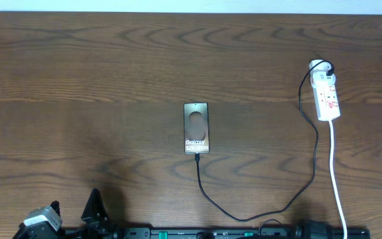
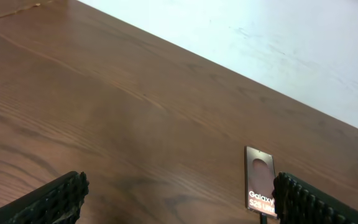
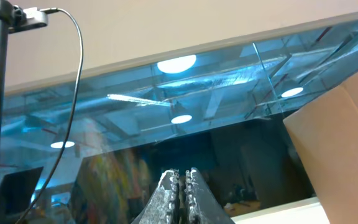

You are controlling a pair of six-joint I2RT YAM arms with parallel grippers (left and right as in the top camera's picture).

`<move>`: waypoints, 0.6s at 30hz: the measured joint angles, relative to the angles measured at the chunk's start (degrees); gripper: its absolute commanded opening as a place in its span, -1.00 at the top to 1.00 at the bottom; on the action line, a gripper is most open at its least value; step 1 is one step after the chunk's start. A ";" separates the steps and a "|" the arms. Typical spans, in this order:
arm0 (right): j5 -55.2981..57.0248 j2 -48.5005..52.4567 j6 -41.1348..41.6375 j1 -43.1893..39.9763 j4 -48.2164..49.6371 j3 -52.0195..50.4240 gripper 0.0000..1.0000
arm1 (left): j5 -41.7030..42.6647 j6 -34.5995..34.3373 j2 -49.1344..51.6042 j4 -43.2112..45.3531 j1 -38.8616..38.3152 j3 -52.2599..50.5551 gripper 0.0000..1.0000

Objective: Plug charger to phone and switch on socket
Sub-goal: 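Lift the right gripper away from the power strip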

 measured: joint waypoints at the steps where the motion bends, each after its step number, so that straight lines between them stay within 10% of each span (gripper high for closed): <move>1: -0.09 -0.13 -0.07 0.48 -0.07 0.00 0.91 | 0.02 0.00 0.00 -0.02 0.00 0.00 -0.93; 12: -0.09 -3.96 -0.76 4.92 0.70 0.02 0.91 | 0.00 0.00 0.00 0.02 0.00 0.00 -0.93; 18: -0.66 -4.42 1.33 6.84 7.39 -2.93 0.56 | 0.00 0.00 0.00 0.00 0.00 0.00 -0.93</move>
